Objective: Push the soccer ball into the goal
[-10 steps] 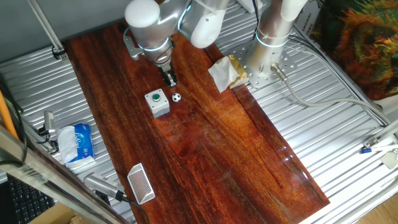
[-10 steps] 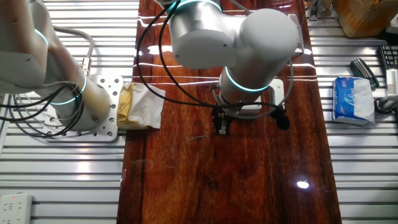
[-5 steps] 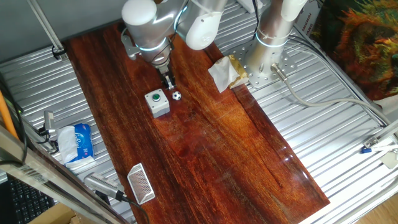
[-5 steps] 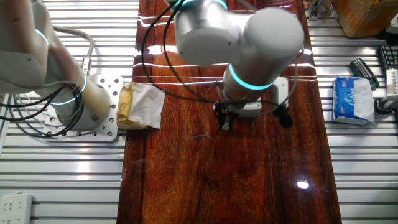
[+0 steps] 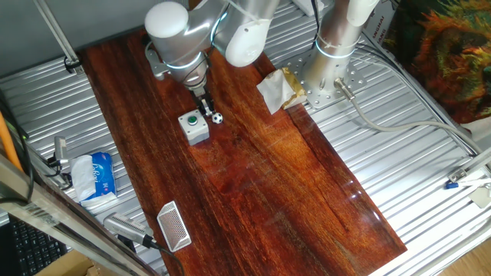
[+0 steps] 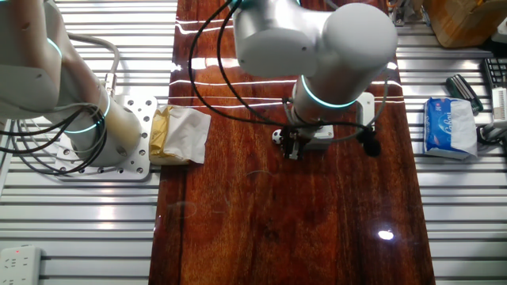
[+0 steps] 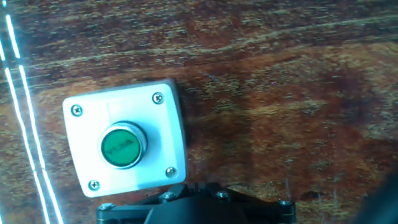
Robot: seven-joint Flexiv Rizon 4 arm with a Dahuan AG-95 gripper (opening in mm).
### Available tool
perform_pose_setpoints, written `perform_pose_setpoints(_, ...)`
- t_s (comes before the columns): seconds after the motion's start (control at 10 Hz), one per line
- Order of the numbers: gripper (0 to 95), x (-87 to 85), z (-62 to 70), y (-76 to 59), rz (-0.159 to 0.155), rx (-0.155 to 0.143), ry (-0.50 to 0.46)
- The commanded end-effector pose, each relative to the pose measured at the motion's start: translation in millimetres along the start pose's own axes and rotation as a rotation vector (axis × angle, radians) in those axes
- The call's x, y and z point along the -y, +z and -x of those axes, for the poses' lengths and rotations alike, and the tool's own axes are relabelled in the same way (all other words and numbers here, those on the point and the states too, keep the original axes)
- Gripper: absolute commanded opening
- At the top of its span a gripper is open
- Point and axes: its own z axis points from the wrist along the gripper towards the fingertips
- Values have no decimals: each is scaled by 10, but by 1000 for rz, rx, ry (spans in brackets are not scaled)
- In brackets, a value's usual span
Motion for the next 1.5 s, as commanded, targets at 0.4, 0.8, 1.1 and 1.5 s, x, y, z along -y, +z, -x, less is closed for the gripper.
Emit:
perform_pose_setpoints(0.4,0,-431,181,-66,51,-40,108)
perform_pose_setpoints(0.8,0,-402,173,-53,37,-25,115)
perform_pose_setpoints(1.1,0,-313,146,-40,22,-31,92)
perform_pose_setpoints(1.5,0,-167,77,-104,-47,-31,50)
